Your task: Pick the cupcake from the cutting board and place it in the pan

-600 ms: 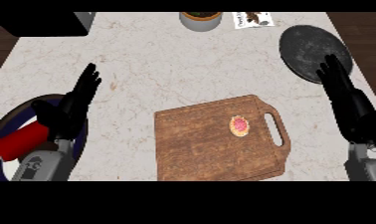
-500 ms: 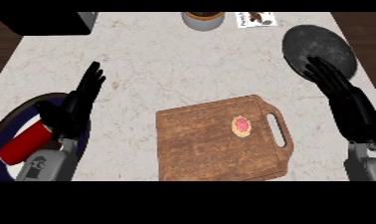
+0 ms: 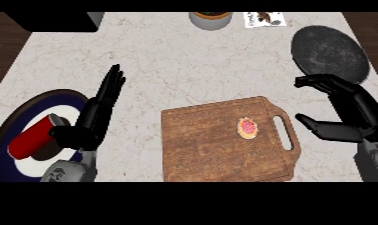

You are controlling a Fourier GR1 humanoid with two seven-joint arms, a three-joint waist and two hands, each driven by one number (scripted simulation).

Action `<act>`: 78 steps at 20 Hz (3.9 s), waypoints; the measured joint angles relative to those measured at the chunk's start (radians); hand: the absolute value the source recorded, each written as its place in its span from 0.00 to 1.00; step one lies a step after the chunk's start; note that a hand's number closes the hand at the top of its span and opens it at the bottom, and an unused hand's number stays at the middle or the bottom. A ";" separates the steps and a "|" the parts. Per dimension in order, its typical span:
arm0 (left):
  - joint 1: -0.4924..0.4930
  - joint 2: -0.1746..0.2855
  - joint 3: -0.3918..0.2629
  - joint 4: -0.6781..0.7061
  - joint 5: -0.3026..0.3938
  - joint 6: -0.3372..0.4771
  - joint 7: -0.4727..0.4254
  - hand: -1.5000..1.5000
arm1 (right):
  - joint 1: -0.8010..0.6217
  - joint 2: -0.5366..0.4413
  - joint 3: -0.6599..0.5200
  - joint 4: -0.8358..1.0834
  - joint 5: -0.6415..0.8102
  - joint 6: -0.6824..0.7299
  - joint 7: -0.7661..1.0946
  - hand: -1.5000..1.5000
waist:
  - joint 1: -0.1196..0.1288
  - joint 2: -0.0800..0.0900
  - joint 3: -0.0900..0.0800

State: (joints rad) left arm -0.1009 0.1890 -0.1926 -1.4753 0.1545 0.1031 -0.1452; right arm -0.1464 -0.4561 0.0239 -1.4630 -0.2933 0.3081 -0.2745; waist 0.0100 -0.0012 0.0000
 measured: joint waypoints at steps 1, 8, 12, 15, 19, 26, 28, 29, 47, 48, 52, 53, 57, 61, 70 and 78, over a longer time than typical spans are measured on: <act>0.007 -0.011 -0.010 -0.009 -0.011 0.011 -0.001 0.50 | 0.017 -0.024 -0.005 0.013 0.012 0.039 -0.044 0.00 | -0.002 0.000 0.000; 0.047 -0.041 -0.037 -0.047 -0.037 0.018 -0.010 0.50 | -0.019 -0.123 -0.019 0.091 0.177 0.121 -0.205 0.00 | -0.004 0.001 0.001; 0.051 -0.051 -0.037 -0.039 -0.049 0.018 -0.021 0.50 | -0.079 -0.141 0.027 0.070 0.262 0.131 -0.148 0.00 | -0.003 0.002 0.000; 0.068 -0.053 -0.049 -0.073 -0.060 0.023 -0.002 0.50 | -0.126 -0.154 0.074 0.044 0.321 0.148 -0.076 0.00 | 0.000 0.001 0.000; 0.065 -0.059 -0.051 -0.075 -0.071 0.029 0.008 0.50 | -0.168 -0.145 0.178 0.005 0.440 0.150 0.023 0.00 | 0.001 0.001 -0.001; 0.053 -0.065 -0.041 -0.073 -0.072 0.024 0.015 0.50 | -0.237 -0.120 0.355 -0.003 0.658 0.180 0.129 0.00 | 0.002 0.002 -0.001; 0.067 -0.059 -0.040 -0.090 -0.069 0.016 0.021 0.50 | -0.236 -0.095 0.399 -0.005 0.726 0.161 0.159 0.00 | 0.001 0.001 0.000; 0.065 -0.059 -0.035 -0.095 -0.068 0.015 0.028 0.50 | -0.239 -0.084 0.411 0.002 0.752 0.162 0.170 0.00 | 0.000 0.001 0.000; 0.087 -0.109 0.007 -0.095 -0.128 -0.031 0.018 0.50 | -0.185 0.105 0.331 0.095 1.010 0.207 0.150 0.00 | -0.007 0.001 0.000; 0.088 -0.112 0.006 -0.103 -0.132 -0.029 0.027 0.50 | -0.179 0.122 0.331 0.103 1.023 0.197 0.148 0.00 | -0.007 0.001 0.000; 0.080 -0.121 0.017 -0.106 -0.136 -0.040 0.040 0.50 | -0.203 0.162 0.308 0.179 1.068 0.179 0.112 0.00 | -0.007 0.001 0.000; 0.072 -0.130 0.016 -0.102 -0.142 -0.034 0.042 0.50 | -0.211 0.169 0.305 0.198 1.082 0.179 0.107 0.00 | -0.006 0.001 0.000; 0.084 -0.129 0.029 -0.104 -0.141 -0.051 0.037 0.50 | -0.224 0.202 0.299 0.274 1.136 0.158 0.095 0.00 | -0.006 0.001 0.000; 0.091 -0.121 0.041 -0.124 -0.139 -0.064 0.047 0.50 | -0.241 0.208 0.322 0.316 1.187 0.160 0.063 1.00 | -0.005 0.000 -0.001; 0.081 -0.133 0.053 -0.110 -0.146 -0.078 0.046 0.50 | -0.281 0.224 0.335 0.403 1.314 0.049 -0.043 1.00 | -0.005 -0.008 -0.006; 0.083 -0.137 0.058 -0.125 -0.154 -0.082 0.060 0.50 | -0.274 0.253 0.244 0.405 1.327 -0.064 -0.042 1.00 | -0.010 -0.004 -0.005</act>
State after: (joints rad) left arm -0.0181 0.0525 -0.1344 -1.6004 0.0001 0.0209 -0.0852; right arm -0.4208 -0.2028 0.2681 -1.0582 1.0339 0.2439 -0.3166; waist 0.0001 -0.0057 -0.0054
